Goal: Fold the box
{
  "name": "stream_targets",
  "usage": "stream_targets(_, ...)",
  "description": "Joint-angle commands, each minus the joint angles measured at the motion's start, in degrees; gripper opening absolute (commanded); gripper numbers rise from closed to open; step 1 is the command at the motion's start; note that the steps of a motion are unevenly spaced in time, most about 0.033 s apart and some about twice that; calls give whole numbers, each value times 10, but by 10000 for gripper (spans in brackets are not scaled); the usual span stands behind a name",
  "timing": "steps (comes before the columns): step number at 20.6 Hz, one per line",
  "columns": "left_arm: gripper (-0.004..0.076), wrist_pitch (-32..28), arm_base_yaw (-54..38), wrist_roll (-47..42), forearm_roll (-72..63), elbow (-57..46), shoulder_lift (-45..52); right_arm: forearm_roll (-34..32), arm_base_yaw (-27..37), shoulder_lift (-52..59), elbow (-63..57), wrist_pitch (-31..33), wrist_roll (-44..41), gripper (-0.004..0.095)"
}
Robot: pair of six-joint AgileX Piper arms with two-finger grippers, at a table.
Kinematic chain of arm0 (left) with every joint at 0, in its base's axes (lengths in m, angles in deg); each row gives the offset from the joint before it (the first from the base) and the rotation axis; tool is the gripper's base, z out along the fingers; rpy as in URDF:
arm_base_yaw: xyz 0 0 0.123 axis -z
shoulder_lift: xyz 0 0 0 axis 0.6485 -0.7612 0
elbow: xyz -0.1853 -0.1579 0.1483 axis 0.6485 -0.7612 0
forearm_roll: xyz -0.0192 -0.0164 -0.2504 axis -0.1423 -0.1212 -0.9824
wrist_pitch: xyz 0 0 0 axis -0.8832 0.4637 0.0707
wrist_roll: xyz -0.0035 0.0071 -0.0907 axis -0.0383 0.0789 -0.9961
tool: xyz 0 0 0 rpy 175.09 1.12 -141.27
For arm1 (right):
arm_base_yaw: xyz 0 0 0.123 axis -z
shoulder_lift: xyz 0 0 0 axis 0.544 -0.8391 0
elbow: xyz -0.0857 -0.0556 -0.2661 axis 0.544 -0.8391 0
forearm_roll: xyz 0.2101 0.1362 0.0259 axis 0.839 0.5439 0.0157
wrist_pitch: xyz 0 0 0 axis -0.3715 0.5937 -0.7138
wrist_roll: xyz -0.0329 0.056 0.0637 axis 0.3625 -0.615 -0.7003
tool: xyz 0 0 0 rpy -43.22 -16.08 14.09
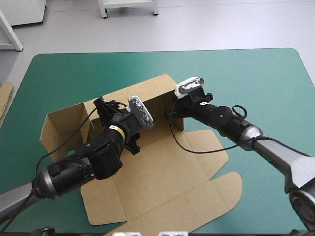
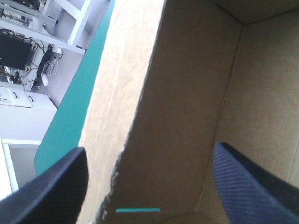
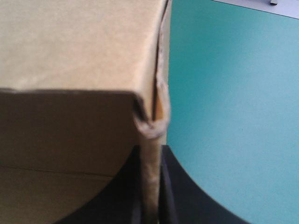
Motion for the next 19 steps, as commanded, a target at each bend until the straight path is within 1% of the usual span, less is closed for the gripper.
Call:
stream_targets(1,531,19,8,-7,19,27,19,8,14,12,20,-11,-8,1)
stream_targets(3,531,36,9,-13,-7,36,20,8,27,10,20,0,-15,1)
stream_targets(4,531,49,7,-22,-54,49,24,8,42,10,20,16,-23,1)
stream_targets(5,526,51,7,-23,-68,54,27,8,48,10,20,23,-25,1)
stream_targets(7,454,67,7,-27,-101,79,30,8,69,10,20,45,-26,1)
stream_targets(8,348,89,4,-26,-122,106,30,2,84,10,20,69,-35,1)
stream_targets(9,295,97,-2,-23,-128,116,30,-6,89,10,20,78,-44,1)
stream_targets(10,148,102,-21,-18,-138,142,30,-43,99,10,20,92,-83,2)
stream_targets(11,78,102,-35,-16,-139,153,30,-67,104,10,20,96,-111,1)
stream_targets(12,-6,103,-71,-4,-145,181,30,-142,107,10,20,109,-186,2)
stream_targets(13,-7,106,-107,12,-160,206,30,-207,110,10,20,120,-252,1)
stream_targets(15,-7,106,-190,51,-210,249,30,-299,110,14,20,143,-352,1)
stream_targets(16,-7,106,-230,72,-243,267,29,-324,110,20,20,153,-377,1)
stream_targets(17,-7,103,-303,96,-284,280,29,-338,110,30,20,169,-392,1)
stream_targets(19,-7,97,-393,130,-347,283,29,-338,115,47,20,206,-409,1)
